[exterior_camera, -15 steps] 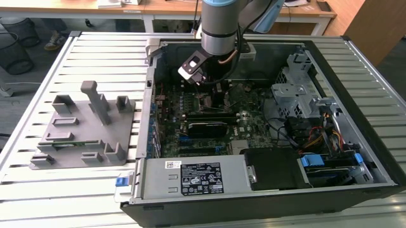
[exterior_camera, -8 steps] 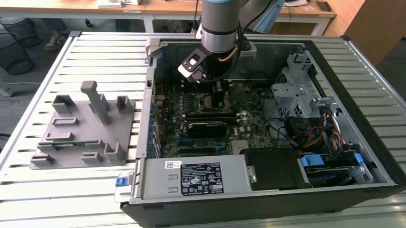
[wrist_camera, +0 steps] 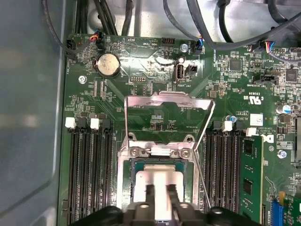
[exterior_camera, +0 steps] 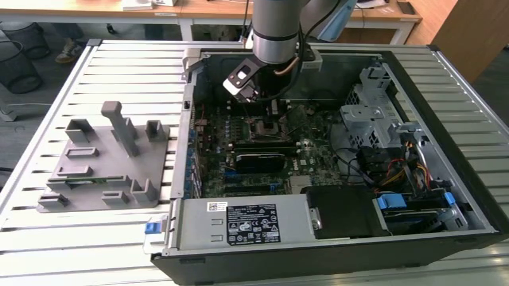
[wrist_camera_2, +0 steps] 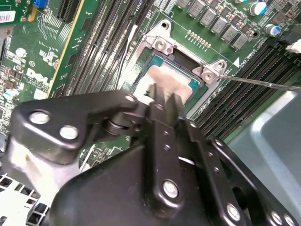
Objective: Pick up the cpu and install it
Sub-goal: 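Place the cpu into insertion slot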
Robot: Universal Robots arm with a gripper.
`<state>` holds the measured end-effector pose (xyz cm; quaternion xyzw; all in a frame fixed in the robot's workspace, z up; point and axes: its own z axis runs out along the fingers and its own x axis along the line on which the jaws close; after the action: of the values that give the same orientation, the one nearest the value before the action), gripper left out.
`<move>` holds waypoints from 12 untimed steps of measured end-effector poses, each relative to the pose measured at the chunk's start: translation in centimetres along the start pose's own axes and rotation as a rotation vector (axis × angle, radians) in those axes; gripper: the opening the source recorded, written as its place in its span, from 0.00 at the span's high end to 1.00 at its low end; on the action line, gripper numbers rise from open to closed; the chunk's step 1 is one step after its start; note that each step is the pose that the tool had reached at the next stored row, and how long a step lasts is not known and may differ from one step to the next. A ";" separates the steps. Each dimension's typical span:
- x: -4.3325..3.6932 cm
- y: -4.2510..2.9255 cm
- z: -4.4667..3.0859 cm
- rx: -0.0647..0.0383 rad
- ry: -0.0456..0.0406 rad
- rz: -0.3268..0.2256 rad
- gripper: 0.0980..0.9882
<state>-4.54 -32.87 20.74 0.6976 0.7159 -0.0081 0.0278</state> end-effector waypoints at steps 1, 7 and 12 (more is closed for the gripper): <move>0.00 0.00 -0.02 0.000 -0.0001 0.000 0.86; -0.02 0.00 -0.20 0.000 -0.0003 0.000 0.99; -0.02 0.01 -0.40 0.000 -0.0002 0.000 0.99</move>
<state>-4.54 -32.87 21.14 0.6976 0.7159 -0.0082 0.0278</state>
